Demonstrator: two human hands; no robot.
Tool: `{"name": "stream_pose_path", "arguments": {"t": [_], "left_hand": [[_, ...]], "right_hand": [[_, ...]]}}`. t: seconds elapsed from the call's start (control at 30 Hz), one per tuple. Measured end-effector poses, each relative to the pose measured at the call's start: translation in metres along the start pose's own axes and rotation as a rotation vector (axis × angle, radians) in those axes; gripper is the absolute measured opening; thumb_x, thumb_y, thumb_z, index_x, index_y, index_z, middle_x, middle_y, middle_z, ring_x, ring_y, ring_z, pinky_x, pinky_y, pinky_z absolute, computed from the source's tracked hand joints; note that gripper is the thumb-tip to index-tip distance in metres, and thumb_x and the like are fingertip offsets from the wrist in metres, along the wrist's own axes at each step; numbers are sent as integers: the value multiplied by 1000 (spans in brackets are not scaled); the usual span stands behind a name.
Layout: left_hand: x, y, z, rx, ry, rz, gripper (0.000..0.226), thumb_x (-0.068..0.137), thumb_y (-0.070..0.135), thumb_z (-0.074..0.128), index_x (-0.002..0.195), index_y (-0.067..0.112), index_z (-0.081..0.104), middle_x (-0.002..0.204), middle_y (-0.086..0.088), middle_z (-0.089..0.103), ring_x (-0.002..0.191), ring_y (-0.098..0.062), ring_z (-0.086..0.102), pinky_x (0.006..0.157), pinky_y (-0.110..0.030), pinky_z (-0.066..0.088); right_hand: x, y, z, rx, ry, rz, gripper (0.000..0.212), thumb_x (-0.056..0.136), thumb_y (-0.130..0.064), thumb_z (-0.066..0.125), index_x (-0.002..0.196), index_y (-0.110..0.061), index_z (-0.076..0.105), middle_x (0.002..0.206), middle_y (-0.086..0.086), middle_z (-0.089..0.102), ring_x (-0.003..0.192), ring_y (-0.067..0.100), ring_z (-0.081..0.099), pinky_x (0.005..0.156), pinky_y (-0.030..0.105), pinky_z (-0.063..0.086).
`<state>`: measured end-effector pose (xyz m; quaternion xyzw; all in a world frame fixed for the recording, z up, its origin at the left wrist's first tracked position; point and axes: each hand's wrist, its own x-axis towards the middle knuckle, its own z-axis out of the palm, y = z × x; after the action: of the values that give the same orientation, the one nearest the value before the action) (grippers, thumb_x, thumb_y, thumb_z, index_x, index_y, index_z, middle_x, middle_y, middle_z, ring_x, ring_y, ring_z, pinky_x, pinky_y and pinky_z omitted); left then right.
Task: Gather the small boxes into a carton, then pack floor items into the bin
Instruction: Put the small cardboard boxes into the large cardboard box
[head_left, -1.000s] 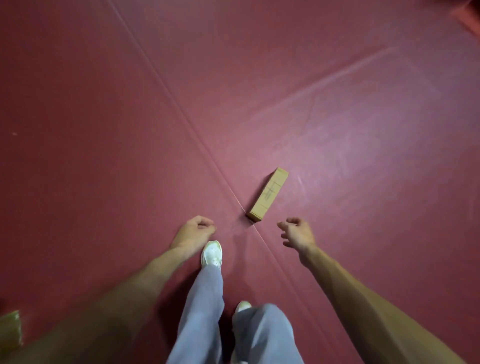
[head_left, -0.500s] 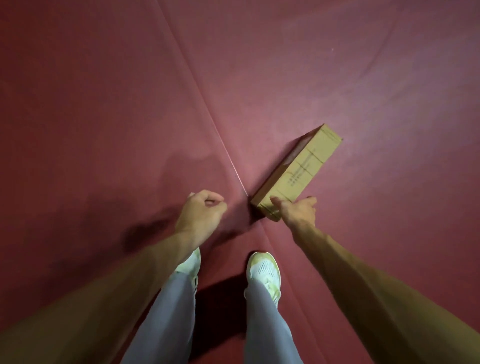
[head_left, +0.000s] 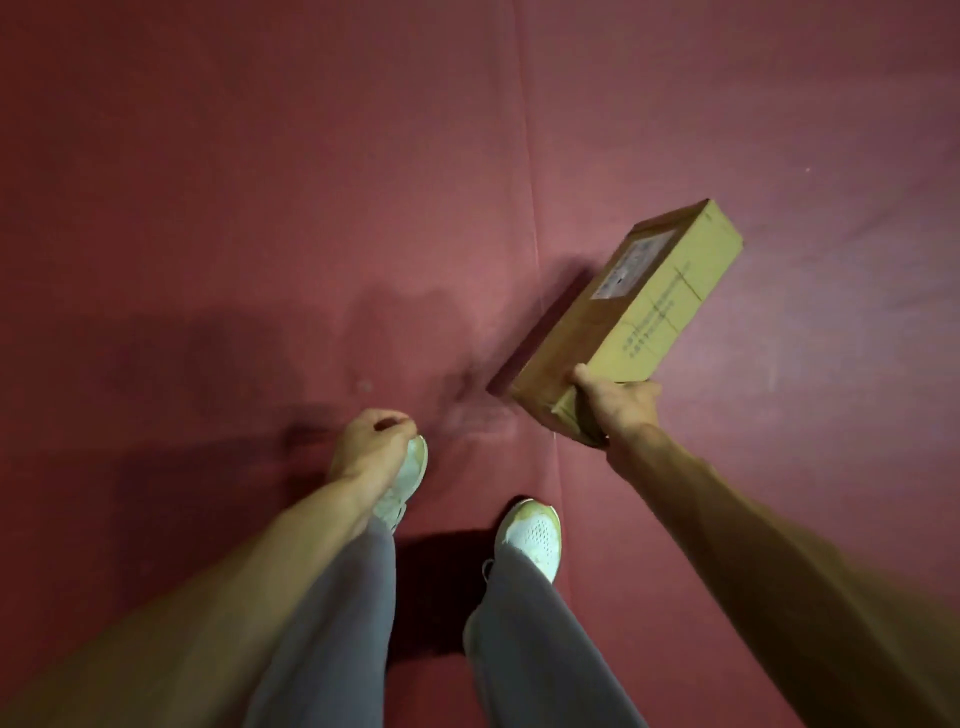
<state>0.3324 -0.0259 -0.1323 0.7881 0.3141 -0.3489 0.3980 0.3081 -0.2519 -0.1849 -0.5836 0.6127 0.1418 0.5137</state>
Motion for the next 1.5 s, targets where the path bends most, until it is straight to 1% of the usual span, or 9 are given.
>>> {"name": "stream_pose_path", "arguments": {"t": [0.1, 0.23, 0.37, 0.57, 0.8, 1.0, 1.23, 1.37, 1.5], "left_hand": [[-40, 2, -54, -208, 90, -48, 18, 84, 7, 55, 79, 22, 64, 90, -4, 65, 95, -23, 61, 90, -33, 48], [-76, -5, -132, -409, 203, -52, 17, 84, 13, 58, 72, 23, 62, 89, -4, 67, 98, -27, 66, 89, -36, 49], [-102, -43, -205, -598, 297, -41, 19, 87, 11, 57, 73, 24, 60, 77, 2, 62, 86, -22, 61, 73, -29, 46], [-132, -174, -323, -838, 455, -116, 23, 91, 8, 55, 72, 21, 59, 69, 0, 58, 66, -15, 54, 55, -23, 40], [-192, -382, -519, -849, 623, -134, 30, 91, 2, 50, 68, 21, 56, 69, 2, 55, 68, -13, 49, 65, -25, 41], [-245, -534, -657, -941, 742, -229, 34, 90, -5, 52, 67, 20, 53, 63, 5, 54, 75, -21, 51, 61, -15, 39], [-258, -618, -754, -972, 769, -263, 12, 88, 16, 58, 92, 15, 68, 79, 5, 59, 77, -11, 52, 56, -19, 34], [-223, -652, -792, -944, 737, -296, 18, 85, 12, 60, 98, 4, 70, 90, -8, 66, 94, -26, 63, 69, -17, 33], [-167, -686, -830, -933, 676, -385, 33, 70, 35, 56, 93, 14, 69, 98, -11, 68, 100, -31, 64, 76, -29, 41]], "right_hand": [[-68, -45, 3, -116, -162, -151, 85, 45, -35, 85, 118, -13, 47, 107, 3, 66, 89, 17, 66, 72, 33, 57], [-156, -105, 30, -226, -314, -362, 79, 58, -13, 88, 121, -11, 42, 108, 1, 62, 100, 21, 64, 85, 45, 56], [-245, -117, 82, -381, -460, -555, 78, 55, -20, 89, 119, -15, 44, 105, -3, 64, 99, 20, 65, 83, 44, 57], [-380, -35, 191, -632, -725, -688, 84, 50, -27, 91, 118, -19, 43, 108, -6, 62, 102, 16, 62, 85, 46, 56], [-573, 111, 338, -834, -923, -760, 77, 58, -13, 90, 118, -19, 42, 101, -12, 58, 95, 11, 59, 78, 30, 53], [-725, 205, 424, -942, -962, -815, 76, 55, -22, 90, 115, -26, 44, 104, -5, 63, 100, 21, 63, 85, 47, 56], [-845, 233, 525, -1274, -1030, -1106, 81, 60, -30, 88, 127, -24, 43, 96, -11, 57, 93, 19, 55, 66, 27, 42], [-865, 250, 591, -1334, -1055, -1126, 80, 63, -26, 87, 129, -20, 41, 90, -16, 52, 89, 15, 52, 54, 11, 34], [-853, 282, 675, -1381, -1065, -1079, 80, 61, -22, 88, 127, -15, 42, 98, -7, 58, 95, 21, 59, 62, 21, 42]]}}
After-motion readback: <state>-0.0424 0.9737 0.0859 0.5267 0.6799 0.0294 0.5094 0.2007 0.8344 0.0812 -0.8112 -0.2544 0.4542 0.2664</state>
